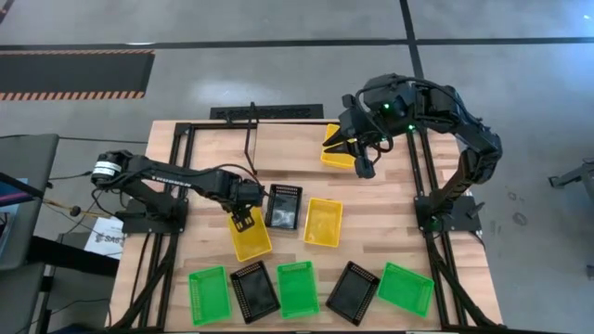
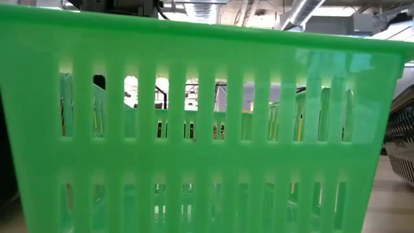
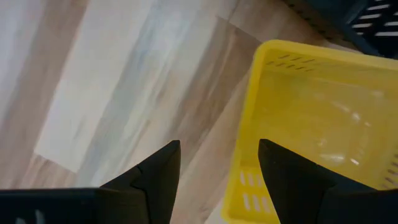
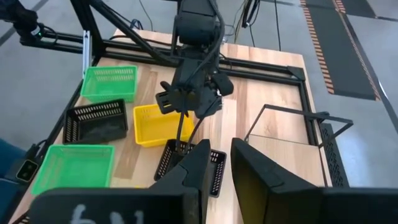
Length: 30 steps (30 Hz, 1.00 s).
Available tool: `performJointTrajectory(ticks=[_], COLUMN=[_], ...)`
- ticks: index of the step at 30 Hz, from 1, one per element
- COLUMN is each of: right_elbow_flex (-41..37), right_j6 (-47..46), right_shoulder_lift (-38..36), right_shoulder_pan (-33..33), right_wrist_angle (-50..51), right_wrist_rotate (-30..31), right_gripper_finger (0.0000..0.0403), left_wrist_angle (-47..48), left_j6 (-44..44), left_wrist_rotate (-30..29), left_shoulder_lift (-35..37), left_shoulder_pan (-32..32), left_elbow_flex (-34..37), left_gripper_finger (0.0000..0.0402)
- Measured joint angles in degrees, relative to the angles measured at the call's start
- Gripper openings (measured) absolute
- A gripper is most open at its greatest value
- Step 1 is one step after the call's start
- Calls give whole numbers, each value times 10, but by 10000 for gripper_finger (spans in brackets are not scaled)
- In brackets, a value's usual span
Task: Stack baskets on shelf by color
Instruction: Stack the left yellow bin on top of the yellow bin
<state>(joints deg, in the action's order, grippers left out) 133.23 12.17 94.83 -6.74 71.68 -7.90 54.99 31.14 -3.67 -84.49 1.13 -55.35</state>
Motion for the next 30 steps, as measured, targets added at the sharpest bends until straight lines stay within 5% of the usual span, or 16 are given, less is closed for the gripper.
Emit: performJointTrajectory(ticks=[18,22,27,30], right_elbow_flex=[0,0,0,0], right_j6=[3,1,-13,-25], right_shoulder_lift=[0,0,0,0], right_shoulder_pan=[0,0,0,0], right_wrist_angle=[-2,-4,-11,-11], right_wrist_rotate=[-13,-13,-13,-13], right_gripper_finger=[87,87,87,87], left_wrist_angle=[-61,-61,-61,-62], left_j6=[2,-1,-8,-14], left_wrist_rotate=[21,15,19,19], left_shoulder_lift=[0,0,0,1], left_shoulder_pan=[7,0,-12,-12], left_elbow_flex=[70,63,59,59], left_gripper_finger=[198,147,19,5])
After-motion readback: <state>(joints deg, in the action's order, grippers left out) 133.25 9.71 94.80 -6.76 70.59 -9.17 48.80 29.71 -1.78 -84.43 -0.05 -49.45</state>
